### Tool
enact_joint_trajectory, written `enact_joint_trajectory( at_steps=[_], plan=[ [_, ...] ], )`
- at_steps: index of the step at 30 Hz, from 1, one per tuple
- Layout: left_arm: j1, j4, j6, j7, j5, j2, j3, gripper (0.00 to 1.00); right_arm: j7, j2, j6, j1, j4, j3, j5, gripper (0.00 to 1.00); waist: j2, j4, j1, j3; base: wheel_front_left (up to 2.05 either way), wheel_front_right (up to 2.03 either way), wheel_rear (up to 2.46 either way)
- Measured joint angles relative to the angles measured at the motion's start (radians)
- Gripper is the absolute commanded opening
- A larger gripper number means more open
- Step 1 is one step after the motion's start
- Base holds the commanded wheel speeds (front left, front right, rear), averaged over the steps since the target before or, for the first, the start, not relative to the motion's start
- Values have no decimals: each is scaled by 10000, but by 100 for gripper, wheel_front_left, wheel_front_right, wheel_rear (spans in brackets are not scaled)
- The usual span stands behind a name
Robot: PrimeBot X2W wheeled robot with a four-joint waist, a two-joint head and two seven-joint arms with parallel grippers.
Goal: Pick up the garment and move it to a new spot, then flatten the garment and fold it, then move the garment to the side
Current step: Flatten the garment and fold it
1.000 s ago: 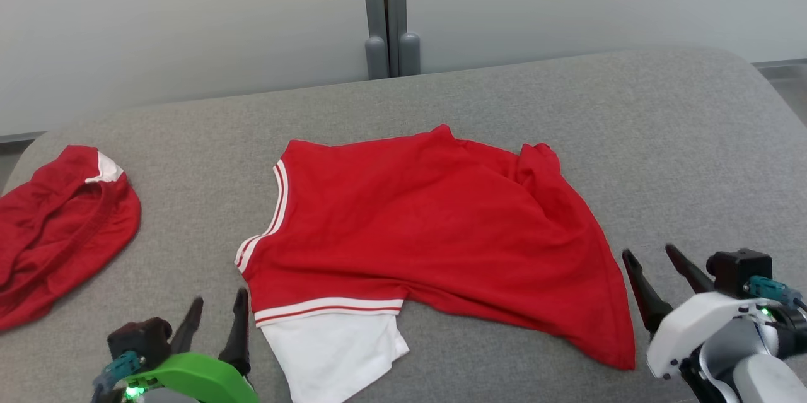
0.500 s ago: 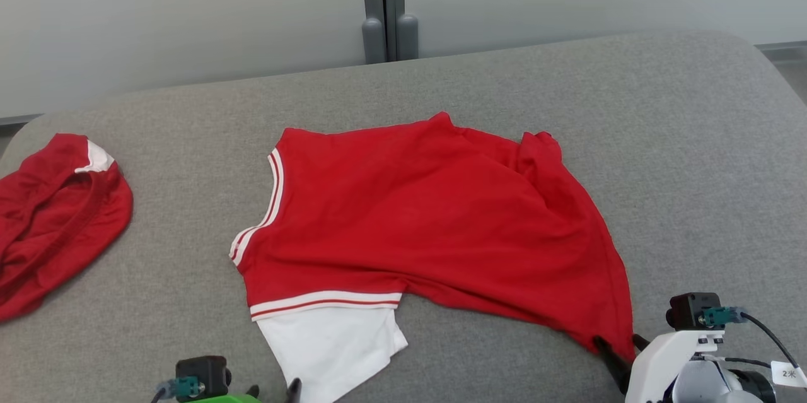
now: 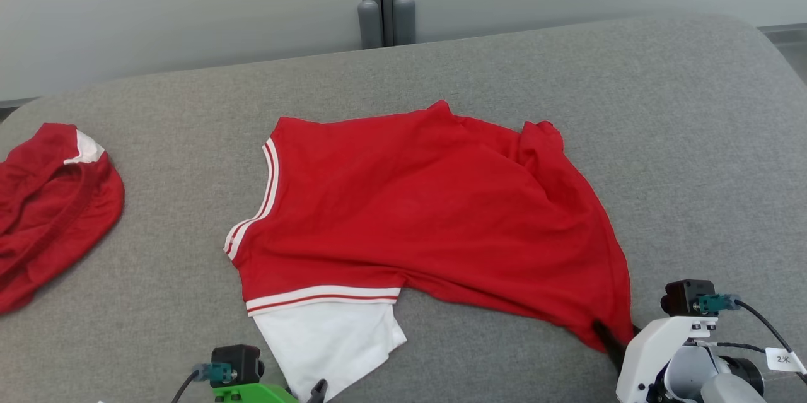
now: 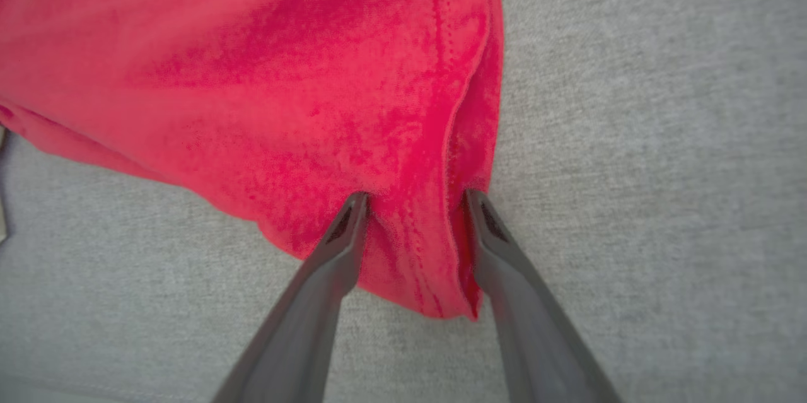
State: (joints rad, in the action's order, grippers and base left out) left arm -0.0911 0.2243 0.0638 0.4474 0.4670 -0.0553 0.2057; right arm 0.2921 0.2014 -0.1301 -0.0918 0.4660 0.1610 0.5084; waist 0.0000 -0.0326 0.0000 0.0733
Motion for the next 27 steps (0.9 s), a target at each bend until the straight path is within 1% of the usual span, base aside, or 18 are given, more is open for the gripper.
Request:
enact_joint_trajectory(
  at_steps=[1,2,6,10,12,13,15,17,20,22,27],
  plan=[
    [47,15,67,-17,56,2,59,11,-40,19,0,-42,46,58,54,0,0,-2,0,23,0,0,0],
    [71,17,82,-82,100,8,100,0,-100,44,-2,-80,59,123,113,0,0,-3,0,37,0,0,0],
    [103,-107,121,-272,221,23,71,0,-681,81,-4,-131,31,326,403,0,0,7,0,40,0,0,0],
    [108,-579,105,-548,144,-284,-111,0,-1394,339,-4,-223,-132,408,424,0,0,30,0,5,0,0,0],
    [110,-865,109,-780,77,-397,-163,0,-1697,391,-6,-251,-349,499,639,0,0,46,0,-19,0,0,0],
    [113,-978,113,-888,69,-424,-182,0,-1814,387,-4,-253,-489,525,832,0,0,56,0,-26,0,0,0],
    [164,-1269,144,-1126,27,-522,-247,0,-2119,376,-6,-290,-1039,525,1590,0,0,81,0,-40,0,0,0],
    [347,-1546,196,-1390,13,-604,-330,0,-2307,529,-6,-489,-1542,533,2027,0,0,81,0,-21,0,0,0],
    [965,-1827,301,-1735,-155,-899,-407,0,-2500,938,-4,-1043,-2036,623,2516,0,0,58,0,112,0,0,0],
    [1642,-1875,357,-1960,-173,-1041,-537,0,-2638,959,-6,-1595,-2276,752,3164,0,0,47,0,271,0,0,0],
    [3958,-1241,539,-2213,-67,-1532,-562,0,-2541,1233,-4,-3374,-1958,1396,3954,0,0,58,0,855,0,0,0]
  ],
)
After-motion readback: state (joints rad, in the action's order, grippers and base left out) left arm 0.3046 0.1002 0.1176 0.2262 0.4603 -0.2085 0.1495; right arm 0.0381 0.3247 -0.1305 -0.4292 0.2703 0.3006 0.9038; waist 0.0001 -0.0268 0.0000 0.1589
